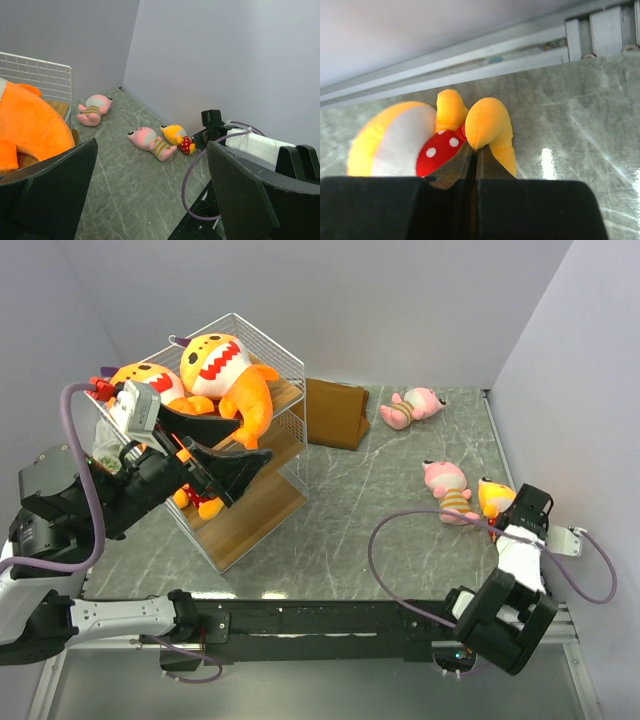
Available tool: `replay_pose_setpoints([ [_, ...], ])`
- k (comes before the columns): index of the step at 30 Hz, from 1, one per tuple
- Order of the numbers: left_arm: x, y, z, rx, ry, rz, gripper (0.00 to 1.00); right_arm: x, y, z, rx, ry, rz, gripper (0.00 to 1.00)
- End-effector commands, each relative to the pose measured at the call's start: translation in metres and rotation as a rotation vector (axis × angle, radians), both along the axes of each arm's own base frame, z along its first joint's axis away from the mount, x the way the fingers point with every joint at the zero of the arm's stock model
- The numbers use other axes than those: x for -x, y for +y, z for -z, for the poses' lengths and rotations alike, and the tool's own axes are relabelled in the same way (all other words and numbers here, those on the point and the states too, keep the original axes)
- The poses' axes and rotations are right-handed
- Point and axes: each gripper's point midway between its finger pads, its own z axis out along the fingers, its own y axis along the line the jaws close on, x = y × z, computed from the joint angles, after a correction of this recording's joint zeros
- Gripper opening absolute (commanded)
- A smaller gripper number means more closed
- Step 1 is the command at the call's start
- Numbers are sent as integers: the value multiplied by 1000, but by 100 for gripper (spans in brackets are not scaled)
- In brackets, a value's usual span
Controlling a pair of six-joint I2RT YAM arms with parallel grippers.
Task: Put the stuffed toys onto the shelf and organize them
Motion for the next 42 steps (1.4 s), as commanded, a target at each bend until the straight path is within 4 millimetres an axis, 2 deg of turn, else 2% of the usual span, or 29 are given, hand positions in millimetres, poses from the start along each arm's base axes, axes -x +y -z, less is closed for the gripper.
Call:
replay_pose_setpoints([
  [1, 5, 14, -16, 49, -37, -10, 96, -8, -9, -54, 122, -91, -40, 0],
  [4, 5, 18, -16, 53, -46, -15, 97, -26, 0, -92, 164, -180, -136, 0],
  [5, 5, 18, -16, 50, -48, -17, 96, -35, 1, -115, 180, -216, -158, 0],
  [7, 4, 21, -13, 37, -54, -28, 96, -46, 20, -131, 167, -225, -223, 0],
  [8, 2, 22, -12, 37, -54, -41, 96, -54, 24, -154, 189, -265, -243, 0],
  [9, 3, 25, -12, 43, -59, -43, 96, -62, 39, -165, 194, -289, -302, 0],
  [10, 1, 25, -11, 41, -65, -51, 96, -65, 47, -174, 197, -306, -330, 0],
  [14, 3, 28, -15, 45, -75, -50, 96, -84, 97, -227, 231, -433, -529, 0],
  [15, 4, 28, -15, 45, -74, -47, 97, -86, 109, -233, 230, -448, -575, 0],
  [16, 4, 30, -18, 48, -79, -46, 96, -91, 134, -236, 214, -460, -662, 0],
  [18, 7, 32, -20, 55, -90, -39, 96, -92, 163, -242, 185, -507, -761, 0],
  [19, 6, 31, -16, 51, -88, -40, 96, -92, 189, -241, 161, -530, -849, 0],
  [20, 6, 31, -18, 61, -94, -39, 96, -90, 202, -232, 144, -527, -898, 0],
  [22, 6, 33, -15, 64, -93, -45, 96, -81, 221, -230, 117, -553, -954, 0],
  [23, 7, 34, -14, 67, -94, -45, 96, -76, 240, -222, 90, -555, -1014, 0],
  [24, 7, 36, -15, 71, -95, -45, 96, -70, 249, -227, 72, -596, -1036, 0],
  [26, 7, 35, -14, 69, -93, -46, 97, -61, 274, -222, 25, -621, -1111, 0],
  [29, 8, 34, -15, 70, -89, -39, 96, -50, 292, -230, -24, -666, -1131, 0],
  [30, 8, 33, -15, 69, -85, -38, 96, -46, 307, -232, -58, -676, -1168, 0],
  [32, 8, 33, -15, 72, -84, -34, 97, -44, 319, -238, -89, -692, -1171, 0],
  [33, 8, 33, -14, 74, -82, -37, 97, -38, 334, -238, -113, -692, -1206, 0],
  [35, 9, 34, -16, 87, -86, -34, 97, -38, 342, -240, -146, -711, -1168, 0],
  [36, 8, 32, -15, 87, -83, -33, 96, -33, 355, -243, -176, -733, -1190, 0],
  [38, 9, 31, -16, 86, -80, -28, 96, -35, 366, -246, -212, -753, -1153, 0],
  [39, 9, 31, -17, 89, -80, -24, 97, -30, 377, -246, -229, -750, -1172, 0],
  [40, 9, 30, -17, 84, -77, -25, 97, -31, 382, -254, -241, -762, -1162, 0],
  [42, 9, 29, -18, 82, -74, -20, 97, -35, 391, -250, -238, -733, -1133, 0],
])
